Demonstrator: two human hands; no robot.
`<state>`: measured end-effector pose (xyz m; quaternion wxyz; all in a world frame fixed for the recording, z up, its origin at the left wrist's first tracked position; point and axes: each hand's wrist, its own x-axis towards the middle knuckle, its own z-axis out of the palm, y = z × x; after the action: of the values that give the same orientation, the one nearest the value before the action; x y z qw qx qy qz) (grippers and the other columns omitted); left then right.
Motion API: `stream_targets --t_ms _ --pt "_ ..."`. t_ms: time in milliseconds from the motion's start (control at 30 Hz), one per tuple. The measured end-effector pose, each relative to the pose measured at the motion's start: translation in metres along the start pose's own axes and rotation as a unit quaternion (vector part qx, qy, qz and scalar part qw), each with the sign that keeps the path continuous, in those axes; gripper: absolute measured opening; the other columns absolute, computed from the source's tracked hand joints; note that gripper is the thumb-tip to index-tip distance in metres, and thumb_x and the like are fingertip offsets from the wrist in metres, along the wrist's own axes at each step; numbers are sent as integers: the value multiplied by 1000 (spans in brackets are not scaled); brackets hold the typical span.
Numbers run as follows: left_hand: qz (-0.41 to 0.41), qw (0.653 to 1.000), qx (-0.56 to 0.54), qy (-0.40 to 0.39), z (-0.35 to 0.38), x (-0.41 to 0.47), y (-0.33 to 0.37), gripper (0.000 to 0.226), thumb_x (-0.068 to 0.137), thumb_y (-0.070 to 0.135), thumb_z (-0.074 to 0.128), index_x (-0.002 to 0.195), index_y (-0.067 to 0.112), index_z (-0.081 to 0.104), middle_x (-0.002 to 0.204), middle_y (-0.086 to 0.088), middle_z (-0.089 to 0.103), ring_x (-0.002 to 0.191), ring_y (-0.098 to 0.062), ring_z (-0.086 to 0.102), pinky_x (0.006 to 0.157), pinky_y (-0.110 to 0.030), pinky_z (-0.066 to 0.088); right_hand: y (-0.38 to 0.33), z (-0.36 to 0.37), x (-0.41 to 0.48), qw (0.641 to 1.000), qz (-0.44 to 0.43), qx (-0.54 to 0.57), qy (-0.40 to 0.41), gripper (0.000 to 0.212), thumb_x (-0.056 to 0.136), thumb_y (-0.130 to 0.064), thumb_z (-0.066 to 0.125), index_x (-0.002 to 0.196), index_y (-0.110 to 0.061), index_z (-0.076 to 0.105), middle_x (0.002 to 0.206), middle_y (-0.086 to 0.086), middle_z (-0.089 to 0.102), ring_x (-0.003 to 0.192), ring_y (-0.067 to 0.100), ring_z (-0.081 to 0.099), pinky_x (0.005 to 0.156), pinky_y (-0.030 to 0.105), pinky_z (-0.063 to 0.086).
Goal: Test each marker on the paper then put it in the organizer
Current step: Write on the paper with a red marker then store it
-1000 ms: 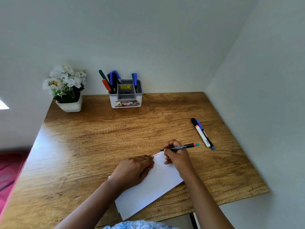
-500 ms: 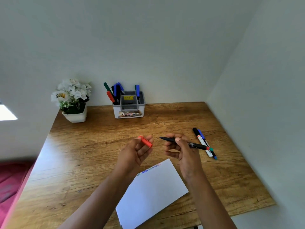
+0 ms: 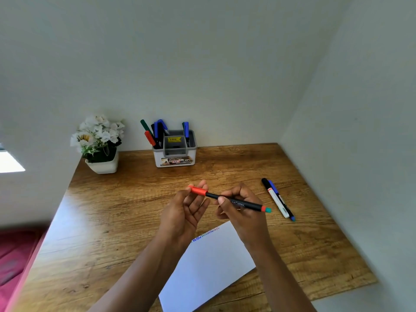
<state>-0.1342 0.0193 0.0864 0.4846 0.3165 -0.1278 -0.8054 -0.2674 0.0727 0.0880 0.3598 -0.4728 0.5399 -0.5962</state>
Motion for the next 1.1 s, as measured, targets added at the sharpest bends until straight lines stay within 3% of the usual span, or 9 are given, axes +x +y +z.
stream_targets --t_ms 133,267,500,633,733,800,967,1033,1100 --pt "8 1000 20 -17 1 -2 1 19 100 13 40 111 4 52 110 -15 69 94 -20 70 76 -31 58 0 3 2 999 -34 -8 -21 15 79 -22 69 85 -10 63 76 3 69 63 17 68 57 27 56" --pt "11 998 49 -40 3 -5 -2 26 98 13 42 117 0 55 110 -16 69 83 -19 72 67 -28 58 1 7 3 998 -50 -1 -24 10 82 -11 69 86 -3 63 74 0 68 61 13 65 55 24 54" --pt "32 995 85 -32 5 -1 -3 44 95 15 49 127 -15 45 90 -16 72 67 -18 68 61 -28 57 -1 19 -4 995 -33 82 38 17 80 -16 67 83 -1 61 65 11 67 52 19 63 49 27 54" --pt "44 996 80 -21 -3 5 1 38 95 15 49 123 -11 50 95 -17 72 66 -16 69 57 -25 56 -3 10 0 989 75 115 -49 16 80 -10 69 95 -7 63 81 11 73 65 19 69 55 26 55" --pt "50 997 66 -3 -13 11 4 27 96 10 45 115 -5 56 99 -17 72 76 -17 71 65 -26 58 0 -3 5 929 247 256 -106 26 83 1 59 107 -10 60 96 18 73 67 18 70 54 24 57" --pt "48 995 87 -1 -18 13 4 23 96 9 45 108 -1 62 98 -16 72 79 -18 70 69 -27 58 3 -10 8 892 316 304 -106 24 83 -6 58 107 -9 60 96 21 71 65 18 70 53 24 58" --pt "80 978 191 -30 -27 19 -1 30 89 18 55 115 6 63 102 -14 71 94 -22 68 76 -27 56 3 -6 17 912 332 166 -172 30 74 -11 71 101 -9 59 86 15 73 65 17 67 60 26 57" --pt "95 953 280 -58 -39 22 -4 43 87 27 57 128 14 54 109 0 71 103 -14 66 85 -26 53 4 -1 26 931 315 108 -149 26 79 -10 69 103 -9 61 88 11 74 71 15 67 64 27 56" --pt "113 849 504 -115 -59 26 -7 65 84 45 62 142 28 36 122 20 62 120 -1 52 101 -29 44 3 3 42 951 283 51 -116 16 87 -13 63 103 -14 64 92 2 75 84 11 67 72 29 50"
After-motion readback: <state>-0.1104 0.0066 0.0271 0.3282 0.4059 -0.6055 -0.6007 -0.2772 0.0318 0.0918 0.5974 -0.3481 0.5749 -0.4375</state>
